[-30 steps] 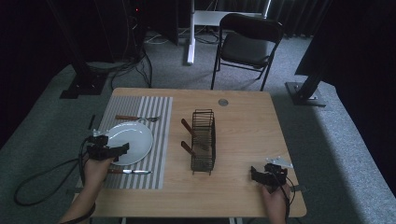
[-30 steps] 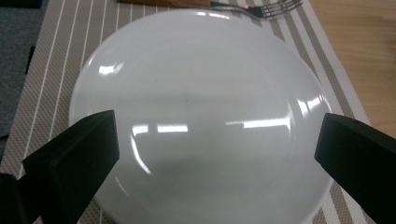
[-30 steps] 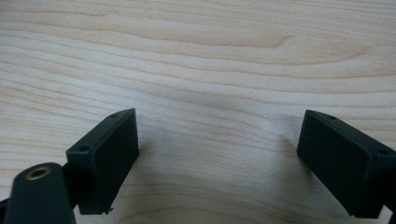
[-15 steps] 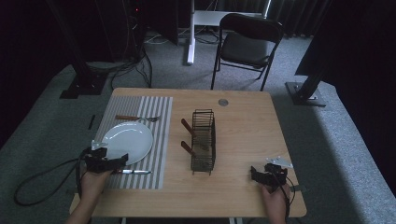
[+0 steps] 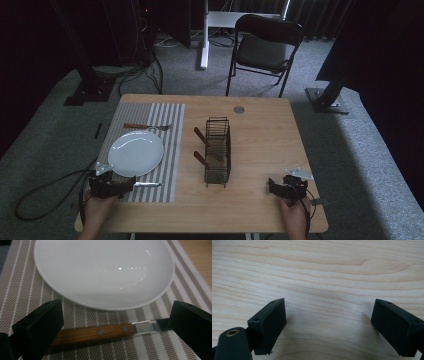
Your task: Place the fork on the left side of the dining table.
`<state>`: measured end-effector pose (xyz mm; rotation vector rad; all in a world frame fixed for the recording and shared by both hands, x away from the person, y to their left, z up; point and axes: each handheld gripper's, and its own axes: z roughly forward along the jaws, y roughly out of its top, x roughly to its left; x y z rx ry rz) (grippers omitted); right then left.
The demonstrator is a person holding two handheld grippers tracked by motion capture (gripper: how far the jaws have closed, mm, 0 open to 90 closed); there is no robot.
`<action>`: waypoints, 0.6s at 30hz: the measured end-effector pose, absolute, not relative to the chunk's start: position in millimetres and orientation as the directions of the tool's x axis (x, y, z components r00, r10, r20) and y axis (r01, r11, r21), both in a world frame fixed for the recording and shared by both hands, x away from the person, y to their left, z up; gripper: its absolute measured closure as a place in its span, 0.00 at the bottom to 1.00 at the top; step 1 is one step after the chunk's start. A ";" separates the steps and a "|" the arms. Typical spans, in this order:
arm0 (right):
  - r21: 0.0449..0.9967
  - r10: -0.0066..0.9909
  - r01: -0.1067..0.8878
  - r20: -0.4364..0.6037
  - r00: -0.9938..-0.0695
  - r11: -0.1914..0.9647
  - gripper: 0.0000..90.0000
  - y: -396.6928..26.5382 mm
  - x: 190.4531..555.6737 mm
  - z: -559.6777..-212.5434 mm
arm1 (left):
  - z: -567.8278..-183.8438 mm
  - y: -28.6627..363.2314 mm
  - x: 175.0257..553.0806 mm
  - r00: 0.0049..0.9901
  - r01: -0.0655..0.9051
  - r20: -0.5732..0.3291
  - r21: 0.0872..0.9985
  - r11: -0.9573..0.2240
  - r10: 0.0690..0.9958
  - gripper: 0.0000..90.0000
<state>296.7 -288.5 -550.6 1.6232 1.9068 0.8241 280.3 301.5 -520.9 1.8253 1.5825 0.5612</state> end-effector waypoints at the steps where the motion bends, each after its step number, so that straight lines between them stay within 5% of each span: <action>1: 0.722 0.986 0.684 0.011 -0.164 0.106 0.14 -288.5 296.7 -550.6 | -522.9 301.0 277.4 0.176 0.698 -0.092 0.714 -0.059 0.980 0.00; 18: 0.721 0.987 0.685 0.012 -0.163 0.104 0.14 -288.4 296.6 -550.4 | -540.6 295.6 253.9 0.167 0.697 0.036 0.702 -0.144 0.985 0.00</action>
